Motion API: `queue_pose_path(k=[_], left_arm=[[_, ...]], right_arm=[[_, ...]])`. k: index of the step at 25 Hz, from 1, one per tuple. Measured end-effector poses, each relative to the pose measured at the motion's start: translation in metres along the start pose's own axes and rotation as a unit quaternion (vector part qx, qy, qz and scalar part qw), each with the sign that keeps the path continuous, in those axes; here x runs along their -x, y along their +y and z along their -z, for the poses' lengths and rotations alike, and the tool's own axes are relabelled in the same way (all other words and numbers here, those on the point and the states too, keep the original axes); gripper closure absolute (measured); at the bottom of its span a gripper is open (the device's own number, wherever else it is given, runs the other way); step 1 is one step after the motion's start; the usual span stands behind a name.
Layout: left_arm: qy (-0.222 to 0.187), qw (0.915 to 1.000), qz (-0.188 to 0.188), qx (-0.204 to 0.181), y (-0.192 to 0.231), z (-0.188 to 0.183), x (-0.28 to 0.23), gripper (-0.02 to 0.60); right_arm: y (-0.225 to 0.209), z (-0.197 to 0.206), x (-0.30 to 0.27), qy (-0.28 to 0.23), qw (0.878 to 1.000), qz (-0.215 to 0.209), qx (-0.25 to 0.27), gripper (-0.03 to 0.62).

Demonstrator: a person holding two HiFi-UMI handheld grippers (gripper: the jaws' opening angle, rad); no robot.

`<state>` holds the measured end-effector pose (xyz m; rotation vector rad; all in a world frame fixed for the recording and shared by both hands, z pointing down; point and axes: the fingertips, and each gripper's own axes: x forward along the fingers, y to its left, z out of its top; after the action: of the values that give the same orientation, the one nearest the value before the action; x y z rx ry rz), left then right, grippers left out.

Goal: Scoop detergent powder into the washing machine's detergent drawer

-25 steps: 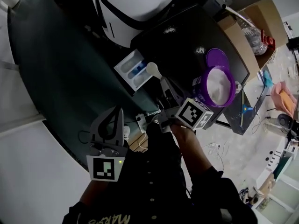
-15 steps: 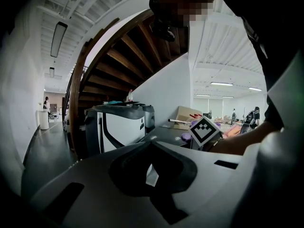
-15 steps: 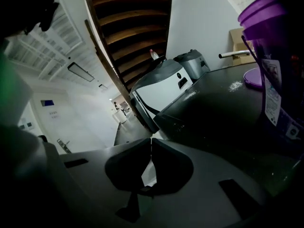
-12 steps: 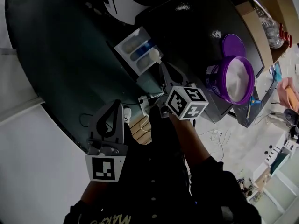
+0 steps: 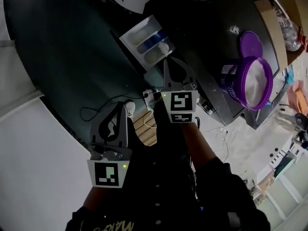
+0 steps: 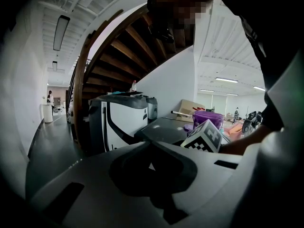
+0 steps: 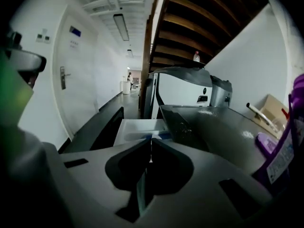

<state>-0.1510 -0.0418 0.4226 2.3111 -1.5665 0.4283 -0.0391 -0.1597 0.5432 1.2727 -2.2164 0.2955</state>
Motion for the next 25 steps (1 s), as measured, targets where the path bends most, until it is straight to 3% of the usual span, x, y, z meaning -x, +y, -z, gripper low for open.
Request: queue_pose_path(k=[5, 9, 11, 14, 17, 19, 21, 23, 25], left_arm=[[0.003, 1.0000, -0.004, 0.003, 0.002, 0.004, -0.002, 0.568], [0.003, 1.0000, -0.005, 0.005, 0.001, 0.005, -0.002, 0.568], [0.005, 1.0000, -0.004, 0.004, 0.001, 0.005, -0.002, 0.568], [0.003, 1.0000, -0.005, 0.003, 0.001, 0.004, -0.002, 0.568], [-0.001, 1.0000, -0.005, 0.004, 0.000, 0.001, -0.002, 0.568], [-0.003, 1.0000, -0.004, 0.002, 0.000, -0.002, -0.001, 0.568], [-0.009, 0.9999, -0.005, 0.001, 0.002, -0.007, -0.002, 0.568], [-0.017, 0.9998, -0.005, 0.002, 0.003, -0.012, -0.002, 0.568], [-0.025, 0.9997, -0.003, 0.002, 0.002, -0.017, -0.003, 0.568]], right_arm=[[0.013, 0.013, -0.004, 0.012, 0.988, 0.021, 0.151, 0.562], [0.024, 0.016, -0.005, 0.017, 0.961, 0.037, 0.274, 0.562], [0.029, 0.018, -0.005, 0.019, 0.949, 0.036, 0.313, 0.562], [0.030, 0.019, -0.004, 0.018, 0.947, 0.036, 0.320, 0.562], [0.026, 0.015, -0.003, 0.015, 0.965, 0.030, 0.262, 0.562], [0.021, 0.008, 0.001, 0.011, 0.986, 0.011, 0.163, 0.562], [0.011, -0.004, 0.008, 0.002, 0.999, -0.009, 0.035, 0.562], [0.001, -0.012, 0.014, -0.013, 0.997, -0.022, -0.075, 0.562], [-0.005, -0.019, 0.020, -0.028, 0.990, -0.028, -0.134, 0.562]])
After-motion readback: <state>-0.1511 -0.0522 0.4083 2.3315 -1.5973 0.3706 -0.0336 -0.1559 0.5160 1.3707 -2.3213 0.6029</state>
